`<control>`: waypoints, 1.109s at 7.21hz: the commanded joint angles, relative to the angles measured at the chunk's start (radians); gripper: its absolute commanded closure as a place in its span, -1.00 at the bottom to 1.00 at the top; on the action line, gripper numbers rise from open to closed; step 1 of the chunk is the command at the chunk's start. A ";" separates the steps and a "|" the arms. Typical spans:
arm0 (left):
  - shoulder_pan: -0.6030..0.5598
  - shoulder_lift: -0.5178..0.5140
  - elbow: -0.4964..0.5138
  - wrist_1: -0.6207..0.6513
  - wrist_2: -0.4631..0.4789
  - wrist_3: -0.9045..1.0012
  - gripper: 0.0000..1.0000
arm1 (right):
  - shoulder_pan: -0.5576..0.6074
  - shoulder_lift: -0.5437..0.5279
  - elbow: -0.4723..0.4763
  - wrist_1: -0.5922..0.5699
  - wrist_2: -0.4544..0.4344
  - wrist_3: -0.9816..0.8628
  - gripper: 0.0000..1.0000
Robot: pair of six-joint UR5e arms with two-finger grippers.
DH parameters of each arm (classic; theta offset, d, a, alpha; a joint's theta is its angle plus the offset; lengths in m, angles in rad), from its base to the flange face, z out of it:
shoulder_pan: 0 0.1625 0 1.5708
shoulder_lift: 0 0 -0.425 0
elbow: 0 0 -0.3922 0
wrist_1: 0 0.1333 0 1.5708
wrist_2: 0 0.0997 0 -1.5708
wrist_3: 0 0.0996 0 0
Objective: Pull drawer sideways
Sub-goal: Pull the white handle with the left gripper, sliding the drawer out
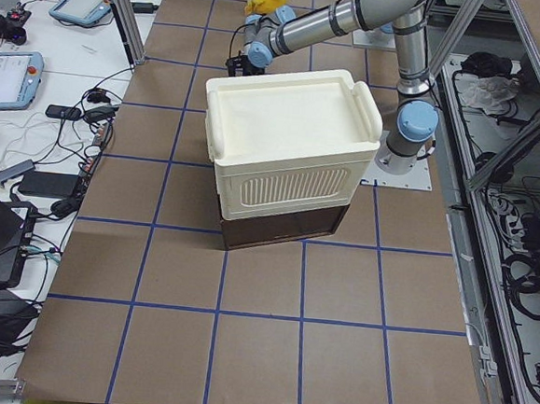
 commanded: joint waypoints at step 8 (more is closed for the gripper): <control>-0.018 0.047 0.012 -0.028 -0.014 0.061 -1.00 | -0.001 0.000 0.000 0.000 0.000 0.000 -1.00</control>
